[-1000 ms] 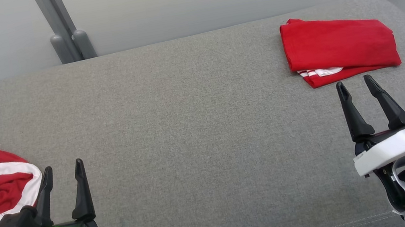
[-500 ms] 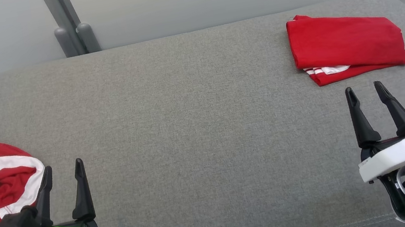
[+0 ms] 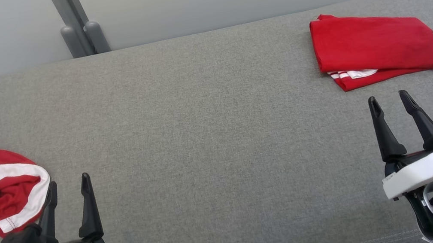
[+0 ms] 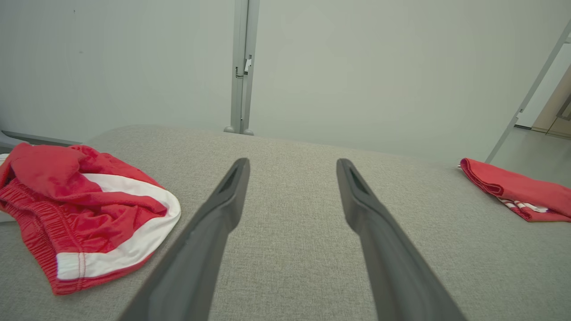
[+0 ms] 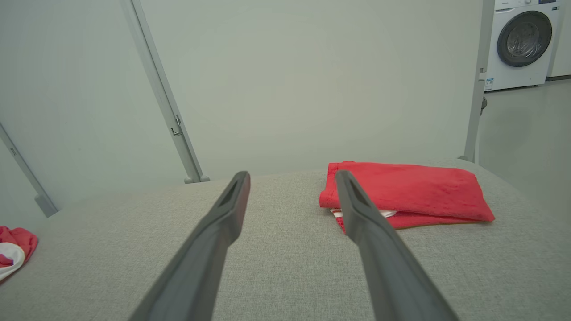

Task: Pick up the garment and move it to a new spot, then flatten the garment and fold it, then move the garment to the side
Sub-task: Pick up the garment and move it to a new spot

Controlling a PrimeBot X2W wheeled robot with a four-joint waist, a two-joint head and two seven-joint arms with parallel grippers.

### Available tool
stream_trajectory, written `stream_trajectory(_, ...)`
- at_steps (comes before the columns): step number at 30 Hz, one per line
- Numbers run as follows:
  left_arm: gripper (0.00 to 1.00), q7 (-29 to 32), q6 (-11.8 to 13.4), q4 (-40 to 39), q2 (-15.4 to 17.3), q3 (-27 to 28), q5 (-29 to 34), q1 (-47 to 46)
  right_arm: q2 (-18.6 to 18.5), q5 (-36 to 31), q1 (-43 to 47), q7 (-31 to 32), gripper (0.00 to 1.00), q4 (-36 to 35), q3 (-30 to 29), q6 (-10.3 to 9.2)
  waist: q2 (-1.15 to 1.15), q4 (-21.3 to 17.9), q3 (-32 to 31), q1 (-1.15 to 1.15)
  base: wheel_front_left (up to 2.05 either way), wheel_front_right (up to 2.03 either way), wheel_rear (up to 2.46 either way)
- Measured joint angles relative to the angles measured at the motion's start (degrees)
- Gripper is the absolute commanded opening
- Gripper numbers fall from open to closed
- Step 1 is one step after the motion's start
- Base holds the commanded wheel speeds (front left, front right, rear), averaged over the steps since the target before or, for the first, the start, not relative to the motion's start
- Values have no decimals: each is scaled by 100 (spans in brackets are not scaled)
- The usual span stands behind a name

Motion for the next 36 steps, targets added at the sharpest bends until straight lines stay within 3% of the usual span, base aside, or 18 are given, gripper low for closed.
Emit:
stream_trajectory(7,100,0,-1,-4,-5,40,9,0,22,-42,40,0,100,-32,-2,12,0,55,10,0,0,0,0)
stream_trajectory(15,100,0,-1,5,-5,2,158,-8,-8,-102,41,0,100,-25,135,162,0,286,31,0,0,0,0)
stream_trajectory(36,100,0,-7,158,-14,163,156,-25,63,-101,-26,0,100,42,356,338,0,1436,98,0,0,0,0)
